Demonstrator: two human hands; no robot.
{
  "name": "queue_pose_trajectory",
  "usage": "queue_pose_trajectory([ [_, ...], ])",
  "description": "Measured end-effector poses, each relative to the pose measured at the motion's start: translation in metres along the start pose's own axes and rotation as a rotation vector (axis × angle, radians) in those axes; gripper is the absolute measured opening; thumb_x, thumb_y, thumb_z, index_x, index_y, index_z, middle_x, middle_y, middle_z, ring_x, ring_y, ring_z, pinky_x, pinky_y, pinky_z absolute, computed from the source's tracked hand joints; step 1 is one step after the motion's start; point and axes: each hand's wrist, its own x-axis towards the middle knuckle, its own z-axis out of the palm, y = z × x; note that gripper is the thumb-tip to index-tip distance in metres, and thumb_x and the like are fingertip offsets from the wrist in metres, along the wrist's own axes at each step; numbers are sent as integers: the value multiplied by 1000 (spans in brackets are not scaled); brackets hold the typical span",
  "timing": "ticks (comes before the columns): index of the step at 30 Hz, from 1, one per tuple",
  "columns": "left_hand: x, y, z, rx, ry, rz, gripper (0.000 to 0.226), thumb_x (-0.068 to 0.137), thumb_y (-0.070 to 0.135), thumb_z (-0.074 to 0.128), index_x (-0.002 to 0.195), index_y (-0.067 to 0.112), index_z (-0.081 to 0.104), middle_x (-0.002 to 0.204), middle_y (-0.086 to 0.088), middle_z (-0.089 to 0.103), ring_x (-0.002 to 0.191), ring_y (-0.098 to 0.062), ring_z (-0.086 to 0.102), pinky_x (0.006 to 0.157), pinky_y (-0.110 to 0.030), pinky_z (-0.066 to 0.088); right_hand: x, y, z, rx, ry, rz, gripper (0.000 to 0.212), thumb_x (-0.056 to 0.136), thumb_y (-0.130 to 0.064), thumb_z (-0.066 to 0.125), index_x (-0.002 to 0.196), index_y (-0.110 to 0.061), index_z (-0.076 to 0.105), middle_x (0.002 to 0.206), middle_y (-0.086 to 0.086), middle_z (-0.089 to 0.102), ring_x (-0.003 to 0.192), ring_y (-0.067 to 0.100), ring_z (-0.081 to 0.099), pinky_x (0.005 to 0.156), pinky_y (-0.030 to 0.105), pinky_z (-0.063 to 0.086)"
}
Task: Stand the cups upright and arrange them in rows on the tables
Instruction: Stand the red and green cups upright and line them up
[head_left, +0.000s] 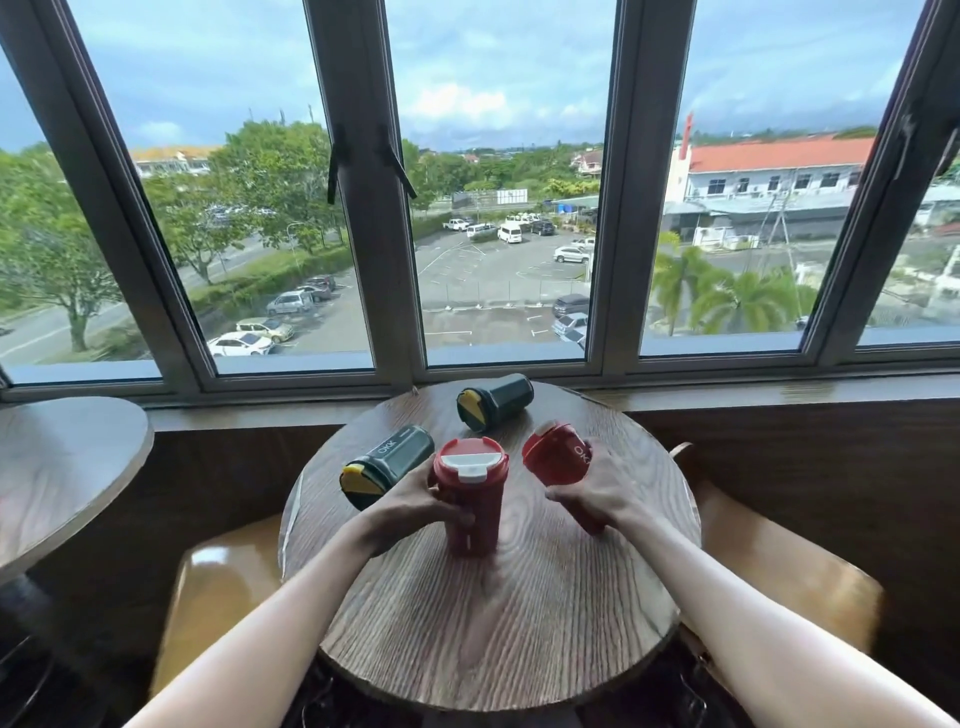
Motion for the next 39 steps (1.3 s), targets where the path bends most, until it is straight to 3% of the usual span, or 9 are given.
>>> queue_pose_trajectory([
  [5, -4, 4, 5, -3, -39, 5, 75, 71, -11, 79, 132, 24, 51, 122, 0, 69, 107, -3, 66, 81, -15, 53, -8, 4, 11, 489, -36, -57, 80, 57, -24, 83, 114, -17, 27, 102, 1, 52, 100, 25, 56, 83, 42, 50],
  [8, -5, 0, 9, -14, 23, 21, 76, 70, -9, 82, 132, 22, 52, 122, 0, 69, 110, -4, 65, 82, -15, 53, -17, 7, 20, 587, -55, -92, 91, 44, -38, 79, 113, -16, 23, 103, -5, 50, 96, 9, 54, 88, 37, 48],
  [14, -1, -5, 12, -20, 71, 33, 72, 68, -10, 83, 124, 26, 56, 116, 2, 72, 108, -9, 66, 81, -15, 54, -8, 13, 21, 547, -190, -94, 101, 46, -37, 91, 124, -24, 27, 125, 3, 54, 119, 21, 54, 101, 38, 48],
  [17, 1, -7, 8, -6, 69, 26, 75, 65, -4, 87, 126, 27, 57, 118, 2, 73, 113, -10, 65, 91, -21, 53, -4, 19, 3, 428, -418, -56, 93, 63, -16, 90, 137, -26, 33, 115, -4, 61, 98, 6, 59, 76, 16, 49],
  [20, 1, -8, 5, 6, 59, 20, 77, 64, -2, 88, 128, 27, 56, 119, 4, 72, 113, -8, 64, 90, -21, 52, -1, 22, -4, 396, -429, -76, 87, 67, -6, 86, 139, -24, 41, 107, -5, 64, 89, 3, 57, 64, 10, 43],
  [27, 1, -7, 2, 22, 38, 32, 75, 65, -1, 88, 127, 28, 57, 117, 8, 73, 105, 1, 67, 89, -17, 53, -2, 22, 0, 403, -422, -102, 89, 63, -3, 88, 138, -20, 45, 111, -2, 66, 104, 14, 60, 80, 23, 51],
  [31, 0, -7, 1, 24, 35, 42, 73, 66, -3, 86, 125, 29, 57, 116, 10, 73, 105, 2, 67, 90, -19, 54, -5, 19, -2, 399, -456, -116, 85, 66, 3, 84, 137, -19, 44, 113, -2, 64, 99, 4, 58, 72, 12, 51],
  [34, -2, -8, -3, 33, 36, 60, 71, 67, -4, 85, 124, 28, 58, 115, 6, 74, 105, -2, 68, 82, -16, 54, -6, 16, -1, 375, -457, -142, 89, 64, -2, 87, 139, -22, 43, 113, -4, 65, 96, -1, 58, 78, 12, 48],
  [39, -5, -11, -13, 46, 40, 54, 77, 66, 2, 88, 131, 27, 55, 122, 4, 71, 115, -9, 64, 99, -27, 50, -3, 8, 10, 349, -487, -170, 92, 54, -16, 93, 135, -26, 50, 119, -2, 68, 111, 13, 60, 97, 29, 49],
])
